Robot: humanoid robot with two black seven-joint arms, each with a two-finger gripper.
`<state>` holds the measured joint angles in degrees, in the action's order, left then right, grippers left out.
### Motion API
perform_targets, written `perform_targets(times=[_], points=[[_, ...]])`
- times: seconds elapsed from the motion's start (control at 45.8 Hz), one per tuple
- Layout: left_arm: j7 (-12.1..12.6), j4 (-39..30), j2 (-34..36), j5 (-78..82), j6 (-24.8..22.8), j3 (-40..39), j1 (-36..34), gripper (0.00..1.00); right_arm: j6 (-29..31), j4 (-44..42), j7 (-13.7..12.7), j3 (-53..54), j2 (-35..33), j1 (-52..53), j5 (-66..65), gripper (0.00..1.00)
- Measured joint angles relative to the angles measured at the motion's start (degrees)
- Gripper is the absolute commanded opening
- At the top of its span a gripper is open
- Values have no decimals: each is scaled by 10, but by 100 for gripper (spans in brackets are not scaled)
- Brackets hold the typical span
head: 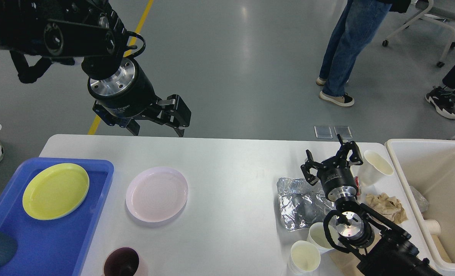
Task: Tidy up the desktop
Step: 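Lower the left gripper toward the pink mug beside the tray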
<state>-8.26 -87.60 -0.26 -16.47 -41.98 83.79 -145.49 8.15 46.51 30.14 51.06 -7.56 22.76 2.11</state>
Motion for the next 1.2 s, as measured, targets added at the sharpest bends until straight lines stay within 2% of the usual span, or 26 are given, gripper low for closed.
perform_targets(times=[0.219,0.59,0.743,0.852,1.027,1.202], points=[[-1,-81,-25,-98,-1,72,-65,97,0,0,0,0,0,0,0,100],[-3,-62,6,-96,5,59,-24,97,0,1,0,0,0,0,0,100],[5,-35,54,-89,7,49,70,97,0,1,0,0,0,0,0,100],[26,-26,122,-34,32,23,159,96,0,1,0,0,0,0,0,100],[70,-25,249,162,110,-81,307,94,0,1,0,0,0,0,0,100],[76,-24,302,339,132,-163,427,93,0,1,0,0,0,0,0,100]])
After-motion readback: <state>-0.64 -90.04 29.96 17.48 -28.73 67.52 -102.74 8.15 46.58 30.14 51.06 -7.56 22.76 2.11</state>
